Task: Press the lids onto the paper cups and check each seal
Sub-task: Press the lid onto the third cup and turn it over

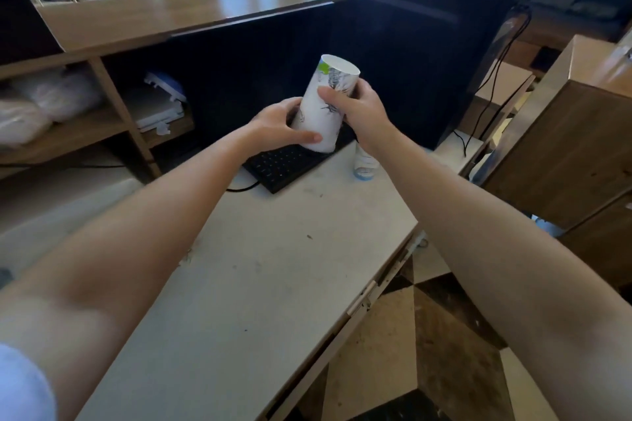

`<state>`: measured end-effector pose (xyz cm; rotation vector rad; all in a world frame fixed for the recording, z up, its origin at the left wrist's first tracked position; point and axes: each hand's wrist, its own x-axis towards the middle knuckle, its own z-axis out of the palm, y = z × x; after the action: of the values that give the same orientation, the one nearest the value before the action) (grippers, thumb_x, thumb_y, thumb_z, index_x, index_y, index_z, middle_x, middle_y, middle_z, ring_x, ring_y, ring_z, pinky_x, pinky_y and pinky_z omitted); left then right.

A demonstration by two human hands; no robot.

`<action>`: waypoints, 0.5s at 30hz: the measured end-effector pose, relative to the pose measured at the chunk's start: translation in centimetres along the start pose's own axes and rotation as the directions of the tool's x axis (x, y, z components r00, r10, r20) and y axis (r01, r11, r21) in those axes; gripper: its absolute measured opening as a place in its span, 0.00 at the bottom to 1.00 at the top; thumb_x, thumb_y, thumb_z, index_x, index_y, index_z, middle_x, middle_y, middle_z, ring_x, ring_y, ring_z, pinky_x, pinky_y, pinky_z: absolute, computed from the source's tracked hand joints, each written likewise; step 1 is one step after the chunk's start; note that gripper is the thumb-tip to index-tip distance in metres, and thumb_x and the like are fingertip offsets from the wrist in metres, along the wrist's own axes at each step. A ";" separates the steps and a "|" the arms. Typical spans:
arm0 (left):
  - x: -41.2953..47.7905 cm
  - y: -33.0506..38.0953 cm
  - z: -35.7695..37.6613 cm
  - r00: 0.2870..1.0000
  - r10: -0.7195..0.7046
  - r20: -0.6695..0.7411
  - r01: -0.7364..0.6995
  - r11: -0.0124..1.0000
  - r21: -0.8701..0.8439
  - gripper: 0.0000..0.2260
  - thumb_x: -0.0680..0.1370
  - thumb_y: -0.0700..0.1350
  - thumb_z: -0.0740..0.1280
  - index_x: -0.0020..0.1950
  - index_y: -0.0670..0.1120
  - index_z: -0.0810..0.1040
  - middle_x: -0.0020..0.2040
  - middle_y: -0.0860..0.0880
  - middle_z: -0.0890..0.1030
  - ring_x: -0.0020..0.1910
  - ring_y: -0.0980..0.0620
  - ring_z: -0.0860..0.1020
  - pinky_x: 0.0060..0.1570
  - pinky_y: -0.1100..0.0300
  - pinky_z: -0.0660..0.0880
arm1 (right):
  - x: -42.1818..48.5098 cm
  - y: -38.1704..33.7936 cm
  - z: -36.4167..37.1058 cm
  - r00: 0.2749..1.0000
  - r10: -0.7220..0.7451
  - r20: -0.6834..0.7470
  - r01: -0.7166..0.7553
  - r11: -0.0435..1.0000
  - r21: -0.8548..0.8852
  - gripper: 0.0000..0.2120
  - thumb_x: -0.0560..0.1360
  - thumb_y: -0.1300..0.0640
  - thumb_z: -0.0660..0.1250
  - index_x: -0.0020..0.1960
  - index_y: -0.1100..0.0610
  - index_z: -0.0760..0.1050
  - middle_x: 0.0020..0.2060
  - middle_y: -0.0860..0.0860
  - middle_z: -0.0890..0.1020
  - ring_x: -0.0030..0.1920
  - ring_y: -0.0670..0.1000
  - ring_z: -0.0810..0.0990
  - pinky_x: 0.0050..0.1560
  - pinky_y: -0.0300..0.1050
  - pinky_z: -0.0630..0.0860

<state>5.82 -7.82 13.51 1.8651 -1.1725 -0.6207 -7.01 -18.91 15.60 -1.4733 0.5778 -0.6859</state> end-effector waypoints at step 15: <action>3.4 -3.3 0.7 0.987 -0.122 -0.103 0.128 0.990 0.051 0.33 0.66 0.47 0.77 0.67 0.46 0.68 0.59 0.50 0.77 0.57 0.51 0.76 0.59 0.55 0.74 | 3.4 2.4 2.2 0.999 -0.042 0.024 0.047 0.959 -0.280 0.27 0.70 0.56 0.74 0.64 0.60 0.68 0.55 0.52 0.77 0.57 0.51 0.77 0.54 0.46 0.78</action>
<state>8.43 -10.43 10.45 2.0067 -1.0245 -0.5610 -2.93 -19.89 13.43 -1.7592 0.6497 -0.6439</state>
